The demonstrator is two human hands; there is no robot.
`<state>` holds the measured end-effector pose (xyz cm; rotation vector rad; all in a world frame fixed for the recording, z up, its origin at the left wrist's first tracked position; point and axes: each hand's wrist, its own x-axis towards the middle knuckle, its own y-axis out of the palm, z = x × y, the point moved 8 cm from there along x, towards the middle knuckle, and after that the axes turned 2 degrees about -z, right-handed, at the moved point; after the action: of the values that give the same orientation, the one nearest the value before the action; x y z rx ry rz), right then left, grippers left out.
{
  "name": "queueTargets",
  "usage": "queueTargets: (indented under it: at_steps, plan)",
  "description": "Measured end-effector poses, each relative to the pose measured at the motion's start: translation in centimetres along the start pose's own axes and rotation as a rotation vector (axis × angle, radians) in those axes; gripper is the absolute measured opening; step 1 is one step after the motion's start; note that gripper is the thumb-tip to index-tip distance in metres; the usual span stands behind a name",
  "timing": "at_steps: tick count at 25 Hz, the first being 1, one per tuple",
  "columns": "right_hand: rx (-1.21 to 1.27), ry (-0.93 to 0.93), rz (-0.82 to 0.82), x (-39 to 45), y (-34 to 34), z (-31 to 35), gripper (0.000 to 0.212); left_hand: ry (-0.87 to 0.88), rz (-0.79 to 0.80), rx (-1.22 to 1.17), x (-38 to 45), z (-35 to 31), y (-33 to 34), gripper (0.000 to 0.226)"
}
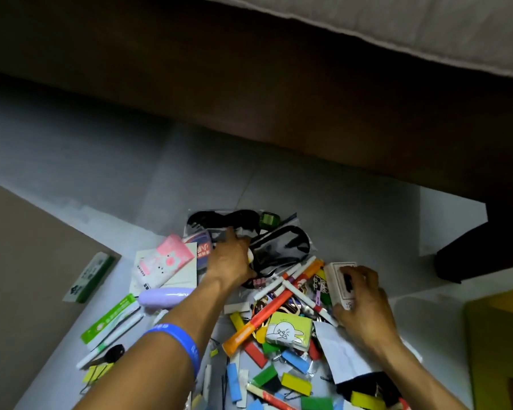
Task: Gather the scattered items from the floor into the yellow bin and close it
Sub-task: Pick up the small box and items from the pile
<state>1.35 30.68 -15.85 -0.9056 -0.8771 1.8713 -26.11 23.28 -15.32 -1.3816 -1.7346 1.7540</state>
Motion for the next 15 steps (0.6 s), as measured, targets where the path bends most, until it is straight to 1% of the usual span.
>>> queueTargets:
  at_steps: [1, 3, 4, 5, 6, 7, 9, 11, 13, 15]
  plan:
    - [-0.009, -0.019, 0.004, -0.2, 0.0, 0.1, 0.070, -0.009, 0.024, 0.030, 0.2, 0.1, -0.3, 0.093]
    - [-0.018, -0.059, 0.006, -0.6, 0.0, 0.3, 0.068, -0.068, 0.122, -0.058, 0.5, 0.6, -0.1, 0.120]
    - [-0.013, -0.065, 0.006, -0.8, 0.0, 0.4, 0.068, -0.101, 0.152, -0.116, 0.7, 0.9, 0.1, 0.128]
    - [0.000, -0.060, 0.003, -1.0, 0.0, 0.5, 0.069, -0.123, 0.152, -0.142, 0.7, 1.0, 0.0, 0.130]
    - [0.038, -0.040, 0.006, -1.2, 0.0, 0.3, 0.071, -0.130, 0.128, -0.136, 0.6, 1.1, -0.1, 0.127]
    - [0.112, 0.000, 0.019, -1.4, 0.0, 0.0, 0.074, -0.128, 0.084, -0.130, 0.3, 1.1, -0.2, 0.118]
    - [0.299, 0.101, 0.075, -1.9, 0.4, -0.8, 0.085, -0.097, -0.019, -0.192, -0.4, 0.8, -0.2, 0.086]
    - [0.418, 0.170, 0.143, -2.3, 1.0, -1.2, 0.092, -0.072, -0.054, -0.243, -1.7, 0.5, 0.6, 0.062]
    - [0.517, 0.232, 0.137, -2.8, 1.0, -1.9, 0.093, -0.051, -0.080, -0.273, -3.2, 0.4, 1.6, 0.050]
    - [0.574, 0.259, 0.085, -3.5, 0.2, -2.1, 0.093, -0.050, -0.106, -0.316, -4.8, 0.5, 2.6, 0.040]
